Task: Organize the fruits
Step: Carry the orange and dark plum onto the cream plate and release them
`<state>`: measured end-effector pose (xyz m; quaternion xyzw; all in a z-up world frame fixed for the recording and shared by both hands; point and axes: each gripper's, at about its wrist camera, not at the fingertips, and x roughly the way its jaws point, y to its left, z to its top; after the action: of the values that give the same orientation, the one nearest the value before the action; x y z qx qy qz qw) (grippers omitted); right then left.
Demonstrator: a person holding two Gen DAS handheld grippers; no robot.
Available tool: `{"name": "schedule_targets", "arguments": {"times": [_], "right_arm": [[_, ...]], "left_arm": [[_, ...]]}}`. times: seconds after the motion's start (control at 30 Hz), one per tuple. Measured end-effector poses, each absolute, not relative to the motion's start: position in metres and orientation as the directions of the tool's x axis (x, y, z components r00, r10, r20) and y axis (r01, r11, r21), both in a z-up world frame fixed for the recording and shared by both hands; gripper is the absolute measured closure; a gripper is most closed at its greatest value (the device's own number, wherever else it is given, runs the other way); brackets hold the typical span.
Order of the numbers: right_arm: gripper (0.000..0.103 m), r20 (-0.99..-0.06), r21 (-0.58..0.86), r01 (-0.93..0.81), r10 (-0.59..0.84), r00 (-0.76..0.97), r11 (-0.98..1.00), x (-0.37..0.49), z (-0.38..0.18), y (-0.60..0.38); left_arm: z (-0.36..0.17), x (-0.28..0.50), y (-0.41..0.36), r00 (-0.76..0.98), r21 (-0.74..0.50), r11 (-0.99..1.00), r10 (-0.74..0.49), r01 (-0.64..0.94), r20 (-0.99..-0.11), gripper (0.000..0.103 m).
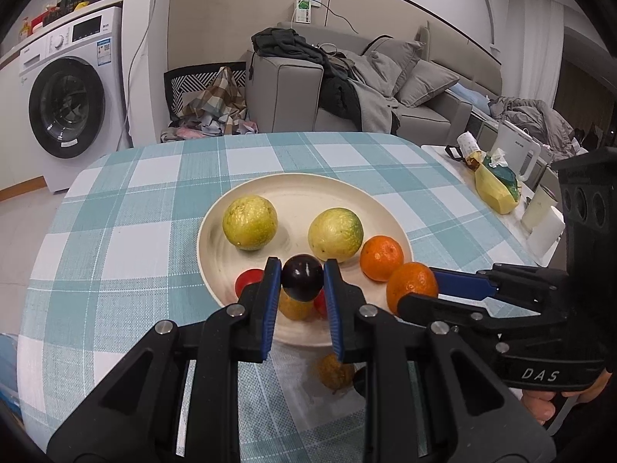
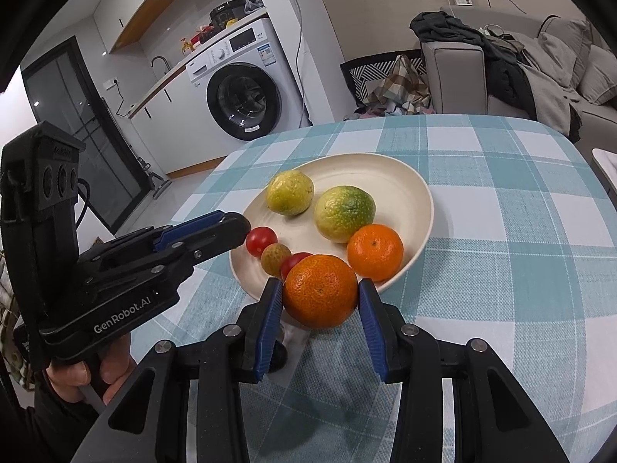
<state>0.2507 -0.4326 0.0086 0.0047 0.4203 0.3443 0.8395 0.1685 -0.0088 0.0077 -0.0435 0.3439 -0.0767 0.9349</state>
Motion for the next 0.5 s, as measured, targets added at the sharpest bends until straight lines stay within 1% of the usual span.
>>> {"name": "schedule_targets", "arguments": {"times": [0.5], "right_arm": [[0.062,-0.733,0.295,-0.569,0.564,0.380,0.767,0.267,-0.002,-0.417]], "left_arm": [[-0.009,0.199,-0.011,0.723,-0.125,0.986,-0.165,0.108,-0.671,0.083]]}}
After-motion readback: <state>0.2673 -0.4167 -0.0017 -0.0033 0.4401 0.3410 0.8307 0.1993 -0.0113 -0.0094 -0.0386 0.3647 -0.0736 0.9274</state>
